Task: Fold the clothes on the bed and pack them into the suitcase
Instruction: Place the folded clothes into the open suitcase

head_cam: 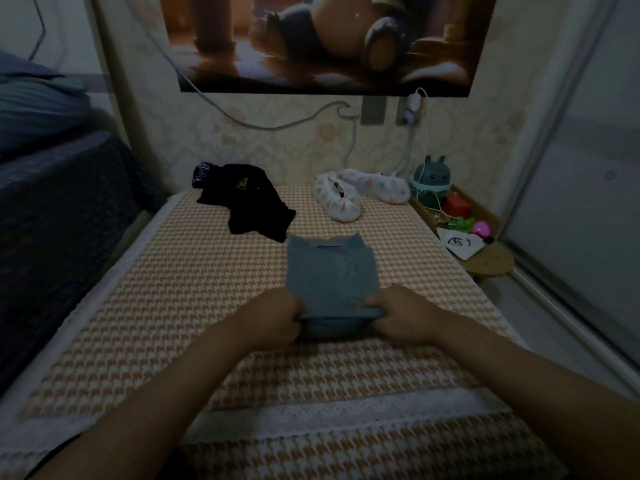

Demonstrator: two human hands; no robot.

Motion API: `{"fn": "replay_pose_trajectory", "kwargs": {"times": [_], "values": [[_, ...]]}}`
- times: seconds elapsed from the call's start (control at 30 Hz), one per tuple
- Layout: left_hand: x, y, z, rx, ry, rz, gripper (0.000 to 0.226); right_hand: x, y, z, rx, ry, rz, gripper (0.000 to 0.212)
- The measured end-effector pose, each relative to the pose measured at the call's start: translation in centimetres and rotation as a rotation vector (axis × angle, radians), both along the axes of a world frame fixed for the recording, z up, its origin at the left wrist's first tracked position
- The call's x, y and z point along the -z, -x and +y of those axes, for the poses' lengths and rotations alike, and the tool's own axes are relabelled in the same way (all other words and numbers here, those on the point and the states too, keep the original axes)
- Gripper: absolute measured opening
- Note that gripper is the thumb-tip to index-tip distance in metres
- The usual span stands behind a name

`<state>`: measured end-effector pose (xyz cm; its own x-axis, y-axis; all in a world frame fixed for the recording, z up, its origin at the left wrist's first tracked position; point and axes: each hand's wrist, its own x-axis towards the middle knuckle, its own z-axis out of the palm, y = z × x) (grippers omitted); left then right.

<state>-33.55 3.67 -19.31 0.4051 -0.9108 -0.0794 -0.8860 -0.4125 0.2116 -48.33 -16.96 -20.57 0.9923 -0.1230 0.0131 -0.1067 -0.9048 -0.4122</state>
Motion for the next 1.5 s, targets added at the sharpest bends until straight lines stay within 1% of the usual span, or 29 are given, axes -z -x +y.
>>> {"fn": "replay_pose_trajectory", "kwargs": {"times": [0.07,0.1,0.17,0.23,0.27,0.3,0.33,0.37,0.4,0.43,0.5,0.57,0.67,0.73,0.77,0.83,0.87,0.9,0.97,1.0,1.1,1.13,1.2,1.27,1.33,1.4,1.43,1.47,1.5], "values": [[-1.0,-1.4,0.1,-0.076,0.061,0.191,0.013,-0.4,-0.3,-0.4,0.042,-0.23,-0.055,0.032],[-1.0,-2.1,0.0,-0.118,0.126,0.26,0.013,-0.3,-0.6,-0.4,0.075,-0.315,-0.087,0.03],[-0.6,-3.3,-0.8,-0.236,0.309,0.28,0.01,0.4,-1.5,-0.6,0.168,-0.426,-0.174,0.013],[0.2,-4.0,-1.9,-0.374,0.514,0.231,0.006,1.4,-2.6,-1.2,0.303,-0.478,-0.262,0.013],[0.5,-4.0,-2.5,-0.403,0.606,0.188,0.014,1.7,-3.1,-1.5,0.359,-0.45,-0.295,0.007],[1.0,-4.0,-3.2,-0.361,0.681,0.078,0.024,2.1,-3.6,-1.8,0.401,-0.391,-0.331,0.009],[1.3,-3.6,-3.9,-0.27,0.713,-0.095,0.031,2.4,-4.1,-1.9,0.438,-0.315,-0.344,0.012],[1.7,-3.3,-4.5,-0.155,0.694,-0.26,0.035,2.7,-4.7,-2.2,0.461,-0.256,-0.349,0.01],[2.2,-2.7,-5.2,-0.031,0.64,-0.354,0.036,2.9,-5.2,-2.2,0.48,-0.219,-0.339,0.01],[2.7,-2.0,-5.7,0.076,0.536,-0.356,0.037,3.2,-5.7,-2.3,0.493,-0.183,-0.327,0.013],[3.9,-1.1,-6.2,0.119,0.277,-0.283,0.051,3.6,-6.6,-2.8,0.53,-0.123,-0.297,0.017],[5.7,-1.2,-6.2,0.075,0.141,-0.24,0.068,3.6,-7.0,-3.0,0.577,-0.09,-0.252,0.03],[6.6,-2.1,-6.3,0.084,0.115,-0.228,0.084,4.2,-7.4,-3.2,0.586,0.025,-0.196,0.039],[6.5,-2.9,-6.4,0.1,0.09,-0.179,0.096,4.2,-7.6,-3.2,0.547,0.168,-0.286,0.033],[6.5,-3.3,-6.4,0.1,0.076,-0.149,0.104,4.0,-7.7,-3.2,0.475,0.254,-0.354,0.029],[6.4,-3.9,-6.2,0.093,0.071,-0.073,0.112,3.5,-7.4,-3.4,0.226,0.367,-0.485,0.021],[6.4,-4.1,-6.1,0.095,0.098,-0.029,0.109,3.1,-7.0,-3.2,0.093,0.328,-0.466,0.023],[6.3,-4.4,-6.1,0.106,0.14,0.019,0.103,2.7,-6.4,-2.6,-0.001,0.247,-0.375,0.032],[5.9,-4.5,-6.1,0.12,0.178,0.083,0.093,2.4,-5.3,-1.5,-0.054,0.119,-0.147,0.06],[5.7,-4.5,-6.0,0.114,0.162,0.075,0.092,2.5,-4.8,-1.4,-0.046,0.111,-0.058,0.07],[5.2,-4.7,-5.6,0.08,0.107,-0.117,0.085,2.5,-4.2,-1.0,-0.024,0.24,0.138,0.094],[5.2,-4.7,-5.3,0.066,0.104,-0.169,0.083,2.5,-4.2,-0.9,0.006,0.272,0.179,0.098],[5.0,-4.6,-4.9,0.021,0.12,-0.152,0.079,2.4,-4.2,-0.9,0.087,0.243,0.169,0.094],[4.9,-4.8,-4.7,-0.033,0.222,-0.012,0.064,2.4,-4.4,-1.3,0.146,0.159,0.157,0.078],[4.5,-4.9,-4.4,-0.062,0.309,0.097,0.041,2.0,-4.5,-1.5,0.167,0.11,0.121,0.053],[3.8,-5.1,-4.1,-0.091,0.382,0.169,0.018,0.9,-4.6,-1.6,0.16,0.092,0.141,0.015],[3.3,-5.1,-3.9,-0.112,0.408,0.202,0.014,0.1,-4.5,-1.7,0.155,0.076,0.162,0.006],[2.6,-5.0,-3.8,-0.129,0.419,0.231,0.015,-0.8,-4.4,-1.9,0.164,0.04,0.173,0.016],[1.9,-4.8,-3.7,-0.147,0.415,0.267,0.018,-1.6,-4.3,-2.4,0.189,-0.022,0.183,0.019]]}}
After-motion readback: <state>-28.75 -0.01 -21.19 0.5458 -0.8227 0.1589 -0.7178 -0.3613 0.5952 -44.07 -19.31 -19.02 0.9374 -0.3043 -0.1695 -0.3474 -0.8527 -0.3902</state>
